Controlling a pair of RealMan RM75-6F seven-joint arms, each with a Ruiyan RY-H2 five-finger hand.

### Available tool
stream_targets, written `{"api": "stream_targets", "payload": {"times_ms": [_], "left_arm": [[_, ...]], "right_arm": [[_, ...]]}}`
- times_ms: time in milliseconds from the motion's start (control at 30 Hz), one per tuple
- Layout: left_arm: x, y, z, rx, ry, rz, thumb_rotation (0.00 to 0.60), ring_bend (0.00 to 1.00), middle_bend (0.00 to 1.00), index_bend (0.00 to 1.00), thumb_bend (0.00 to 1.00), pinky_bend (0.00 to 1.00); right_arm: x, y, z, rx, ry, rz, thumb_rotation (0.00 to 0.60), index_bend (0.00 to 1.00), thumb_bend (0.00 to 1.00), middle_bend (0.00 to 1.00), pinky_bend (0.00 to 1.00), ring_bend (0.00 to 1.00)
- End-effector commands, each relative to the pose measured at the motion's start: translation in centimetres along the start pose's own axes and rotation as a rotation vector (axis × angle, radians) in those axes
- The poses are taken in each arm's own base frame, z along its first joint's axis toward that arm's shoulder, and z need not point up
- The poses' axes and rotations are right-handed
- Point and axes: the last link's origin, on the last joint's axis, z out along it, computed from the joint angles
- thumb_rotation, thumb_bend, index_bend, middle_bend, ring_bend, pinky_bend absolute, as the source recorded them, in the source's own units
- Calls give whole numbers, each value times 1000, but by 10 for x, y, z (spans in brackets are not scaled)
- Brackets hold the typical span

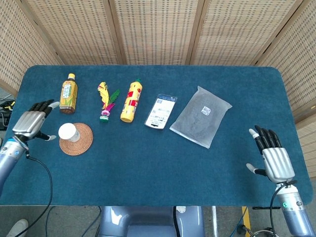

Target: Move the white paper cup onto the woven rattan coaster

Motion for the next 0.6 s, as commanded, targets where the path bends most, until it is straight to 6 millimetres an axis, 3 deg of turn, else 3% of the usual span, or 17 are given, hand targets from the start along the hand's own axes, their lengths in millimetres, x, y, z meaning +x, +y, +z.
{"api": "stream_targets", "payload": {"times_ms": [33,233,367,433,600], "left_arm": [[21,-17,-53,61,178,-94,600,0,0,0,0,0],[1,-23,-111,167,225,-33,600,0,0,0,0,0],[-20,-21,-140,230,224,-5,600,0,0,0,0,0],[-33,-18,-148,225,199,-17,600,0,0,0,0,0],[-41,-16,-151,198,198,-20,600,0,0,0,0,0]], "right_arm": [[1,0,-1,-5,7,-10,600,57,0,0,0,0],[3,-2,-3,-13,34,-61,600,53,0,0,0,0],[4,-3,-4,-15,35,-34,600,50,0,0,0,0],[5,-2,-4,-8,42,-43,600,48,0,0,0,0],[6,-3,-4,-9,45,-51,600,44,0,0,0,0]]}}
